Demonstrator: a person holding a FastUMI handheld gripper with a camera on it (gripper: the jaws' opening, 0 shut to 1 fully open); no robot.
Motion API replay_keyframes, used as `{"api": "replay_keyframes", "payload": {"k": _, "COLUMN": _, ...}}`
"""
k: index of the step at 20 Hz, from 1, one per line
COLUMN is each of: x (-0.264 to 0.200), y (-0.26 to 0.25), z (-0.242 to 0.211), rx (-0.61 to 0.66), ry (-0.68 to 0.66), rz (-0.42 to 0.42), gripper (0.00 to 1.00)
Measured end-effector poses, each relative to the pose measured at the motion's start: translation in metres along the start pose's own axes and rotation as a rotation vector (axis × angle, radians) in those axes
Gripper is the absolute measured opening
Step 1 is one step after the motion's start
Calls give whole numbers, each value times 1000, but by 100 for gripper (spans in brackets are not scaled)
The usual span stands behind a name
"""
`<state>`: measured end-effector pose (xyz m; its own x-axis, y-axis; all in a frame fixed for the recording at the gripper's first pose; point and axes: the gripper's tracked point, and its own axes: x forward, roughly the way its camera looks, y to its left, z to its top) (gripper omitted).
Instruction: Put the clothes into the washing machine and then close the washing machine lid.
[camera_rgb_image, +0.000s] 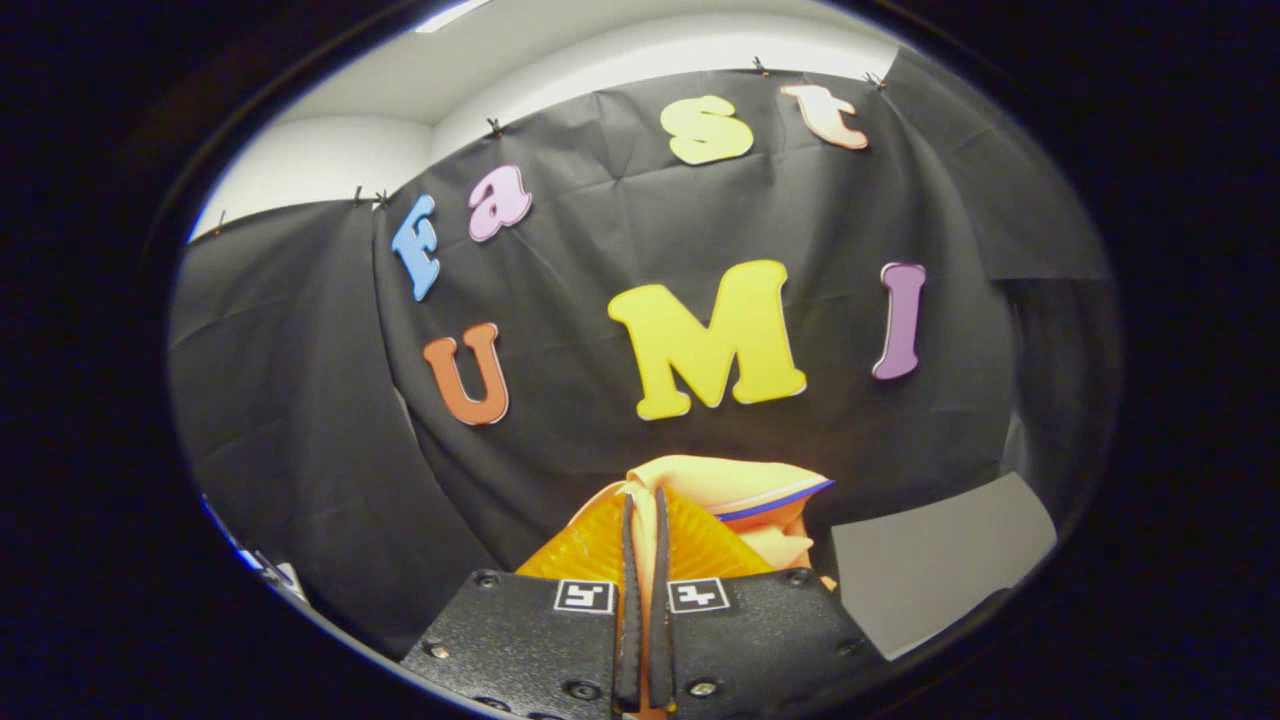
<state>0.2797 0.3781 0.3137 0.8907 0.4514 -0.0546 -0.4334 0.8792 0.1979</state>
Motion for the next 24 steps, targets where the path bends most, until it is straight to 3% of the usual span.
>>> {"api": "replay_keyframes", "payload": {"k": 7, "x": 73, "y": 9, "z": -86, "rx": 44, "ry": 180, "rz": -2, "gripper": 7}}
{"api": "replay_keyframes", "payload": {"k": 24, "x": 173, "y": -48, "z": -289, "rx": 92, "ry": 601, "rz": -161, "gripper": 7}}
